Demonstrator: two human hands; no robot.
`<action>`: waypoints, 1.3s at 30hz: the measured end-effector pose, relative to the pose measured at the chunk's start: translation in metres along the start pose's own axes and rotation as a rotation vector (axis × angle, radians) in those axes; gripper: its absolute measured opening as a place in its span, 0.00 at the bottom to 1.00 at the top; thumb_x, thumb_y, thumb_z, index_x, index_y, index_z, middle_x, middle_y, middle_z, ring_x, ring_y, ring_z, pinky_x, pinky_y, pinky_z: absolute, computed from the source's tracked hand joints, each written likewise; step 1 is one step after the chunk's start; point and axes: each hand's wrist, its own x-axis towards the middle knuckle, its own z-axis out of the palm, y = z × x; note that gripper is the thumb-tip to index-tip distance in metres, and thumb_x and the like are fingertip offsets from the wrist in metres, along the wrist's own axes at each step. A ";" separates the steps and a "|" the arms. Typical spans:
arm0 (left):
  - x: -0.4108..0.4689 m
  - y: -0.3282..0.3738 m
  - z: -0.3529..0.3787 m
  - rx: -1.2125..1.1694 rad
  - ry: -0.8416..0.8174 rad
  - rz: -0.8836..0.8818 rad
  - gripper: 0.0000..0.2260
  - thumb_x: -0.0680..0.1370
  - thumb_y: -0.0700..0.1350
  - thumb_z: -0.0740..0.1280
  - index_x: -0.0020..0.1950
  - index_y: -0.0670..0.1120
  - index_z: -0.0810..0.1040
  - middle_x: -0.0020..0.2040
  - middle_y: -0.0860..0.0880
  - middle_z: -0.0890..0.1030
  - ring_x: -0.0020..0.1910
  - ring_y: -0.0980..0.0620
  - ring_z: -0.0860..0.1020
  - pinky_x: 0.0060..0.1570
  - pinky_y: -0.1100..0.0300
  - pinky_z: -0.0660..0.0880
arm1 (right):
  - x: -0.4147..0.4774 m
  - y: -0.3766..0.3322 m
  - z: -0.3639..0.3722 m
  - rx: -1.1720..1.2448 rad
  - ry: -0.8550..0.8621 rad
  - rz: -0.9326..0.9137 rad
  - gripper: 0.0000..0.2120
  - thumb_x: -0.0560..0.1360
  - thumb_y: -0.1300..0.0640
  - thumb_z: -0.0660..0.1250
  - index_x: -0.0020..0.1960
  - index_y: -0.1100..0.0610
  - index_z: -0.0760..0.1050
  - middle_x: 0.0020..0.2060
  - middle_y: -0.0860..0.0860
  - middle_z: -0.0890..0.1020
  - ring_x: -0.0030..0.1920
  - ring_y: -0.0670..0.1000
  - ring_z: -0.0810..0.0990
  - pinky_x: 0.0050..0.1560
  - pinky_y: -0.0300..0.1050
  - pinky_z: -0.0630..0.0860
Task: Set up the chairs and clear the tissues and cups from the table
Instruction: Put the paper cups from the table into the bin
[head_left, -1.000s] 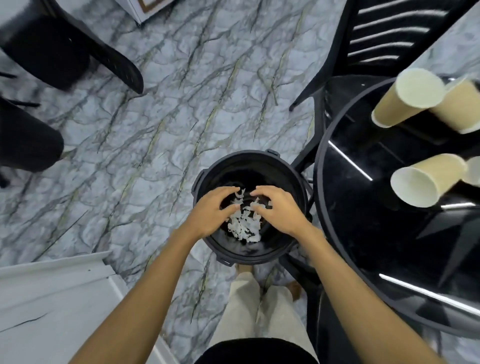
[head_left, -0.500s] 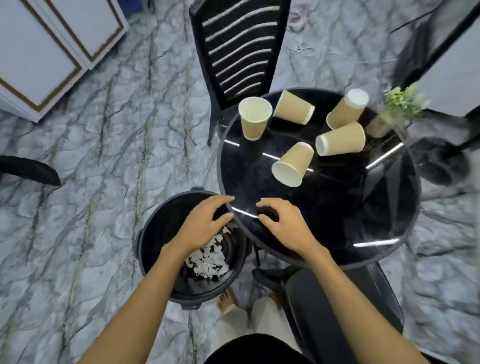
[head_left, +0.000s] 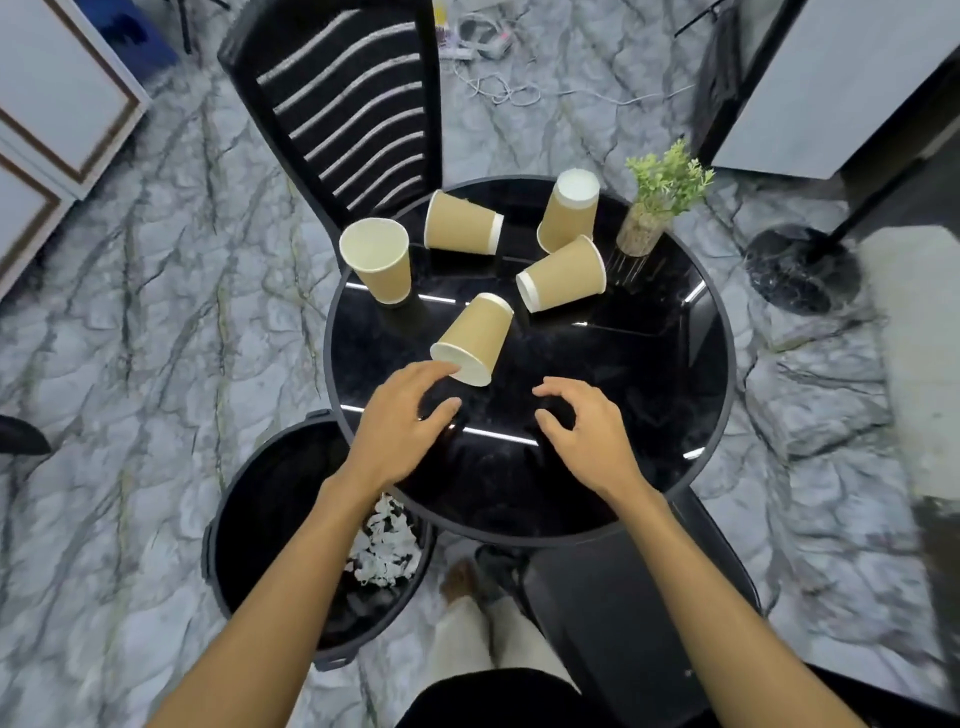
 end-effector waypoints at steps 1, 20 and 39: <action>0.007 0.003 0.000 -0.002 0.009 0.011 0.18 0.78 0.53 0.65 0.68 0.54 0.74 0.65 0.56 0.77 0.64 0.55 0.73 0.65 0.51 0.70 | 0.005 0.000 -0.004 -0.001 0.015 -0.005 0.12 0.77 0.56 0.67 0.61 0.50 0.77 0.64 0.45 0.77 0.67 0.47 0.71 0.67 0.42 0.64; 0.109 -0.005 0.025 0.066 -0.089 -0.064 0.24 0.75 0.58 0.69 0.71 0.60 0.71 0.76 0.61 0.62 0.73 0.57 0.63 0.67 0.51 0.65 | 0.155 0.006 -0.018 -0.312 0.310 -0.138 0.20 0.72 0.46 0.69 0.63 0.50 0.76 0.73 0.53 0.68 0.74 0.56 0.61 0.71 0.58 0.59; 0.084 -0.018 0.017 -0.079 0.014 -0.146 0.25 0.72 0.54 0.71 0.68 0.64 0.72 0.73 0.65 0.65 0.70 0.62 0.66 0.65 0.54 0.66 | 0.154 0.013 -0.007 -0.259 0.285 -0.101 0.23 0.66 0.42 0.73 0.59 0.48 0.79 0.71 0.52 0.70 0.75 0.59 0.58 0.69 0.61 0.62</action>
